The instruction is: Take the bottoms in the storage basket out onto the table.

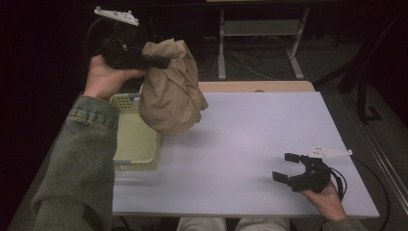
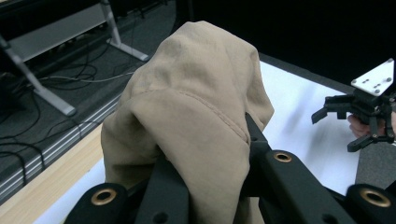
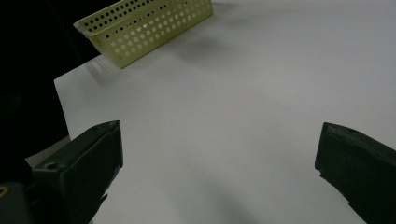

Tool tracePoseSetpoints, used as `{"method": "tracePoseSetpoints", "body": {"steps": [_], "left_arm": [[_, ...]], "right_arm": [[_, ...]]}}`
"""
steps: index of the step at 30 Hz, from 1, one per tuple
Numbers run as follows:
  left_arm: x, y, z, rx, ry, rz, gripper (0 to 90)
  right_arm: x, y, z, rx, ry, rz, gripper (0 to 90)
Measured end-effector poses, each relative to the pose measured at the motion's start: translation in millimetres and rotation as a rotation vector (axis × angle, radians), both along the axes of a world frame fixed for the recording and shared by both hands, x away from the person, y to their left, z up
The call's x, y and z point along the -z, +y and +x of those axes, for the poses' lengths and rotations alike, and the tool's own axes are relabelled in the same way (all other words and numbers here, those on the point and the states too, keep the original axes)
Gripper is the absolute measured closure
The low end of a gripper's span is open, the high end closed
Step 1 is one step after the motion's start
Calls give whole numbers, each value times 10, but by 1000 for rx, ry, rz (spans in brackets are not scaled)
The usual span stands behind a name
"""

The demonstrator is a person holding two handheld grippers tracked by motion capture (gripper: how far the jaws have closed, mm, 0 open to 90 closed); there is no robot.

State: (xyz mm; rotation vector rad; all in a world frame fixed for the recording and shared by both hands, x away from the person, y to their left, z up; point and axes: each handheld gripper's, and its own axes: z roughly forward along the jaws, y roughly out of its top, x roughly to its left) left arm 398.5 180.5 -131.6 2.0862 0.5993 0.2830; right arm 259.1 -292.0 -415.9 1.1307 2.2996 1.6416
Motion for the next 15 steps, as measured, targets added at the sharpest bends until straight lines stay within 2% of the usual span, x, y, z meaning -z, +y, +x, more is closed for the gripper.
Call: {"method": "tracePoseSetpoints", "body": {"steps": [15], "left_arm": [[125, -264, 108, 38, 25, 10, 766]], "right_arm": [[-12, -4, -16, 4, 5, 4, 6]]}}
